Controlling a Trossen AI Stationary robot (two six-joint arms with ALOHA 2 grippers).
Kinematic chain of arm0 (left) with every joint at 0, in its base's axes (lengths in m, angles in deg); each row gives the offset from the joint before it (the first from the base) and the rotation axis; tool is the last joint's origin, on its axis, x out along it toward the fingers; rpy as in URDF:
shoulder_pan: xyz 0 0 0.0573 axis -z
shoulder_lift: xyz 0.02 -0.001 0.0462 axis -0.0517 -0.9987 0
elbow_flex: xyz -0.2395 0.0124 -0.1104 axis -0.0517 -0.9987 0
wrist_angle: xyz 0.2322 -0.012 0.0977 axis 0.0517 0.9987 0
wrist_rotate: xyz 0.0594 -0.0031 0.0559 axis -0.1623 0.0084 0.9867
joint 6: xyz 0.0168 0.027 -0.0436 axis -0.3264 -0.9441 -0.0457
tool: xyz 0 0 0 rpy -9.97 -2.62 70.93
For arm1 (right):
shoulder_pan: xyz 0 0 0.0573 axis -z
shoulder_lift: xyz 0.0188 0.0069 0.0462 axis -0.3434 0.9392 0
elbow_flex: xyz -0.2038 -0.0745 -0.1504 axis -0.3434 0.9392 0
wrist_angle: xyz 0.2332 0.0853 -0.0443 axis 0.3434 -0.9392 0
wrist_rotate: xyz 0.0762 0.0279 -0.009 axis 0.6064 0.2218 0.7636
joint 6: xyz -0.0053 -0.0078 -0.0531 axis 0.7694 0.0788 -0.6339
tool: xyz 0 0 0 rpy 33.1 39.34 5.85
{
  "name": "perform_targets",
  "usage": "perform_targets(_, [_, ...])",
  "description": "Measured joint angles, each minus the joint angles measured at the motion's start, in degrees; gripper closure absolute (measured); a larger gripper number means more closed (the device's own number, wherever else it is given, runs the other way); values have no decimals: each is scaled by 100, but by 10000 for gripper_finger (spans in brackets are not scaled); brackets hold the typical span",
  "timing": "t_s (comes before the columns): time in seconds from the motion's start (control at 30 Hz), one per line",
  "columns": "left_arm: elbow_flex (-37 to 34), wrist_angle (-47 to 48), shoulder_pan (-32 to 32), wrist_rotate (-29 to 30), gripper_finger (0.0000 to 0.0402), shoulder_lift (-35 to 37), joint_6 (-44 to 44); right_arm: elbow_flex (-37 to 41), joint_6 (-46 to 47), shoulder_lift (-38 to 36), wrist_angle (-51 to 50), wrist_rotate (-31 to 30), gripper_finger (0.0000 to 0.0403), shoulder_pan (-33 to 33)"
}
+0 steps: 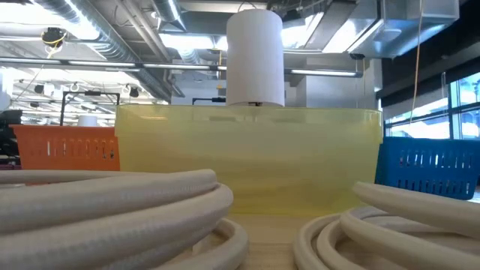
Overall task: Pick & Place USB Port
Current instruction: Put the black and violet charger cable into the orange bin
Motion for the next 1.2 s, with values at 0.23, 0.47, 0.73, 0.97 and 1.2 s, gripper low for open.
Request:
perform_targets(0.23, [0, -177, 0, -3, 194, 0, 3, -32, -19, 210, -19, -57, 321, -4])
perform_targets(0.47, [0, -444, -2, -8, 194, 0, -138, -26, -38, 217, -124, -54, 360, 0])
perform_targets(0.73, [0, -460, -2, -8, 194, 0, -153, -218, -129, 311, -865, -152, 398, -28])
perform_targets(0.97, [0, -460, -2, -8, 194, 0, -153, -1528, -125, 304, -3043, -111, 401, -33])
perform_targets(1.2, [0, -545, -125, 218, 194, -90, -8, -2236, -809, 192, -2933, -2518, 402, -30])
